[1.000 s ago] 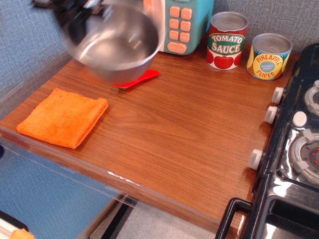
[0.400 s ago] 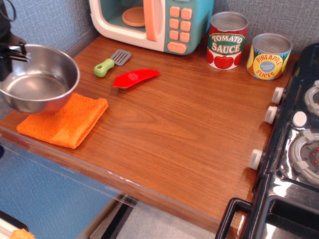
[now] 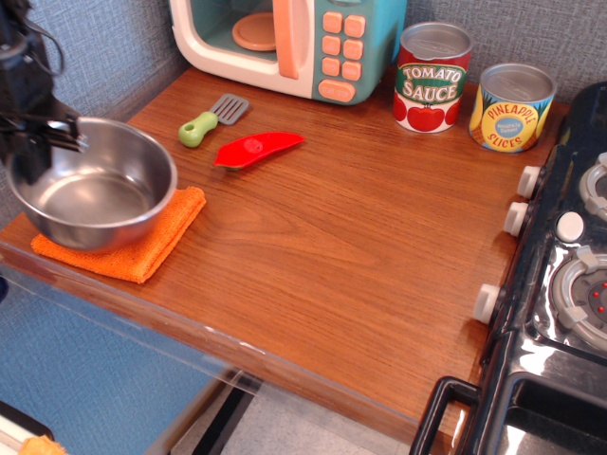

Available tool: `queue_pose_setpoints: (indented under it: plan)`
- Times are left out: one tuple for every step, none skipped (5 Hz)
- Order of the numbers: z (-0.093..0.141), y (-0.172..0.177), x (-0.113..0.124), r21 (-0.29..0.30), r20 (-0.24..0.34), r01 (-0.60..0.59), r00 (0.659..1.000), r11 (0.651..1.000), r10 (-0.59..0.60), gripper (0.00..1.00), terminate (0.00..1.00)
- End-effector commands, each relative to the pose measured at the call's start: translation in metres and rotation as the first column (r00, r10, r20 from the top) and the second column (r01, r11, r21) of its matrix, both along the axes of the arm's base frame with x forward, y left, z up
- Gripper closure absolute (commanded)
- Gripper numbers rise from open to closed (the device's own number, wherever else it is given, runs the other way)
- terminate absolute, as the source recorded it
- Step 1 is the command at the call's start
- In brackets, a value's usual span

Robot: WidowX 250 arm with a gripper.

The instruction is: Place the pot on top of the orange towel

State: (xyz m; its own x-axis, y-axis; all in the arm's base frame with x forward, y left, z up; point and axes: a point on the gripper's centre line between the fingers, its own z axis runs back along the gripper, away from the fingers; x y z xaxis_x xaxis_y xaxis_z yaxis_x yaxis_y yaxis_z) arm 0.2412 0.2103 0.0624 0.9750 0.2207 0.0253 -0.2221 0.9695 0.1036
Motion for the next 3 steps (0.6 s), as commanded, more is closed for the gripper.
queue_pose_setpoints:
  plan:
    - [0.029, -0.018, 0.006, 0.074, 0.053, 0.045, 0.997, 0.996, -0.049, 1.00, 0.00]
    - [0.026, -0.008, 0.005, 0.092, 0.033, 0.009, 0.999, 0.996, -0.013, 0.00, 0.00]
    - [0.027, -0.004, 0.005, 0.102, 0.019, -0.003, 1.000, 0.995, 0.001, 0.00, 0.00]
